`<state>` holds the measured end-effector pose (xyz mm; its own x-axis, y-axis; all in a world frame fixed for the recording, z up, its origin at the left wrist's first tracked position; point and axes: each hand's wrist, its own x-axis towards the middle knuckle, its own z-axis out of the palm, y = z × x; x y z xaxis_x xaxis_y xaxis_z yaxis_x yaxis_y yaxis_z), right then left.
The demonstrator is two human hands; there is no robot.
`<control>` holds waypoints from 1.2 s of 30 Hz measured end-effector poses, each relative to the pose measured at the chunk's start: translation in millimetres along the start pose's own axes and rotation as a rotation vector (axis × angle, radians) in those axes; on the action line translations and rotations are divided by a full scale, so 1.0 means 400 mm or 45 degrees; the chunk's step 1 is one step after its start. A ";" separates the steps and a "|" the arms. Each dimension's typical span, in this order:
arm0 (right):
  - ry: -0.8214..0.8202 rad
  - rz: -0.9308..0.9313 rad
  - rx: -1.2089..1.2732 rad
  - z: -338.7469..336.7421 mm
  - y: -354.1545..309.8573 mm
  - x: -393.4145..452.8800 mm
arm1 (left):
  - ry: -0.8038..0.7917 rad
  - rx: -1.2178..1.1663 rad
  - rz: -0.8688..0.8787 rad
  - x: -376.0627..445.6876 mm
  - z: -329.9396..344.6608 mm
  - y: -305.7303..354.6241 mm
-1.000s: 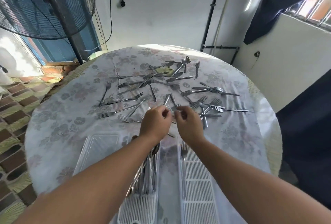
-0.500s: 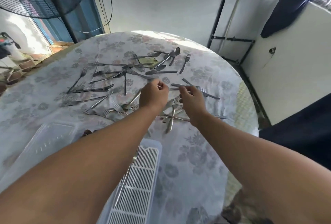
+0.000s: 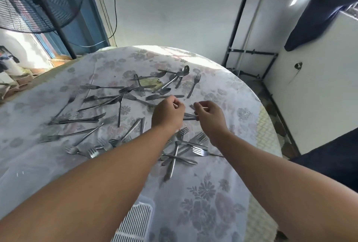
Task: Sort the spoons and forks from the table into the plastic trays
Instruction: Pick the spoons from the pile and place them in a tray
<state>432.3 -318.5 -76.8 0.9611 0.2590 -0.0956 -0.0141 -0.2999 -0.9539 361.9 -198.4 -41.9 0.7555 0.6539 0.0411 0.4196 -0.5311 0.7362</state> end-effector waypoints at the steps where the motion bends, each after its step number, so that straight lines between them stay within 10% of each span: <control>1: -0.025 0.004 -0.001 -0.004 0.012 0.037 | 0.002 0.016 -0.018 0.026 0.020 0.003; 16: -0.359 -0.072 -0.284 0.082 0.024 0.497 | 0.092 0.303 -0.212 0.416 0.188 -0.002; 36: -0.333 -0.267 -1.068 0.299 0.089 0.690 | -0.119 1.064 0.186 0.601 0.177 -0.228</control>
<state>663.9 -147.9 -171.2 0.8266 0.5534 -0.1023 0.4584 -0.7676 -0.4479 540.8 -31.0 -147.1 0.8540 0.5200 0.0139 0.5202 -0.8539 -0.0142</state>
